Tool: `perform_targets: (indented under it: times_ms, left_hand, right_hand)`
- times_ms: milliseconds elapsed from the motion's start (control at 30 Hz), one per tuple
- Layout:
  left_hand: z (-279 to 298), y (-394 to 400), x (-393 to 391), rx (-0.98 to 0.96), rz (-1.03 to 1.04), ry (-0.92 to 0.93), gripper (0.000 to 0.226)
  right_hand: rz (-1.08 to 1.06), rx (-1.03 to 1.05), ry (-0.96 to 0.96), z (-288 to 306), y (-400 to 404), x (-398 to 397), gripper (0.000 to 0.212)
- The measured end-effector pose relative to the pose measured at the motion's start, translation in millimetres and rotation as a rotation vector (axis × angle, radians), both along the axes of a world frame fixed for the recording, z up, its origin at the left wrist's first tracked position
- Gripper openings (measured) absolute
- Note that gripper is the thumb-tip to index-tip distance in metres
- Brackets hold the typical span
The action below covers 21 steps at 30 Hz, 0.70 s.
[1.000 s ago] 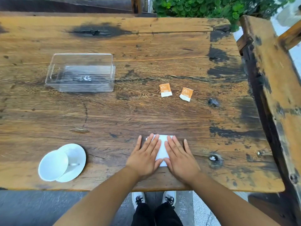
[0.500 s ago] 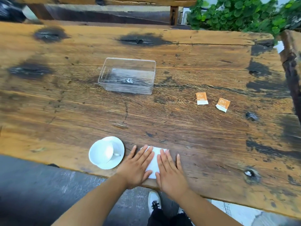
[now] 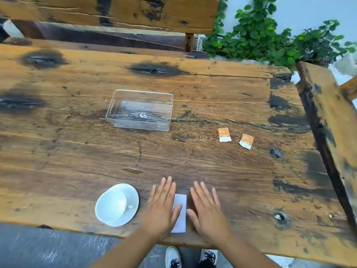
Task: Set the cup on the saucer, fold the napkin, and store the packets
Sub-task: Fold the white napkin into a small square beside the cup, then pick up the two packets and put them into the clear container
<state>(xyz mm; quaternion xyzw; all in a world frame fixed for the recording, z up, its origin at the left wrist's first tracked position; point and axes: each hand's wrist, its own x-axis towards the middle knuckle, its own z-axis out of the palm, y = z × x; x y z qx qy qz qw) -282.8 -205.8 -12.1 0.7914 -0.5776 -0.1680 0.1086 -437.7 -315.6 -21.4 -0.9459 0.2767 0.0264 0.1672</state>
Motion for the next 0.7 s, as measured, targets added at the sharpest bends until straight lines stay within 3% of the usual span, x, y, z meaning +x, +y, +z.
perform_targets:
  times_ms: [133,233,367,533,700]
  left_hand:
    - [19,-86,-19,-0.057,0.214,0.387,0.063]
    - [27,-162,-22,-0.023,0.429,0.479,0.054]
    - [20,-247,-10,0.17,0.674,0.46,0.041]
    - [2,-315,4,0.321,0.712,0.382,0.047]
    - [-9,-356,-2,0.35,0.69,0.314,0.042]
  right_hand:
    - [-0.331,0.084,-0.088,23,-90,-24,0.052]
    - [-0.627,0.164,-0.098,27,-159,-29,0.045]
    - [-0.95,0.289,0.002,16,-237,-22,0.038]
    - [-1.031,0.288,0.135,-13,-295,-8,0.047]
    - [-1.05,0.221,0.194,-28,-313,6,0.05]
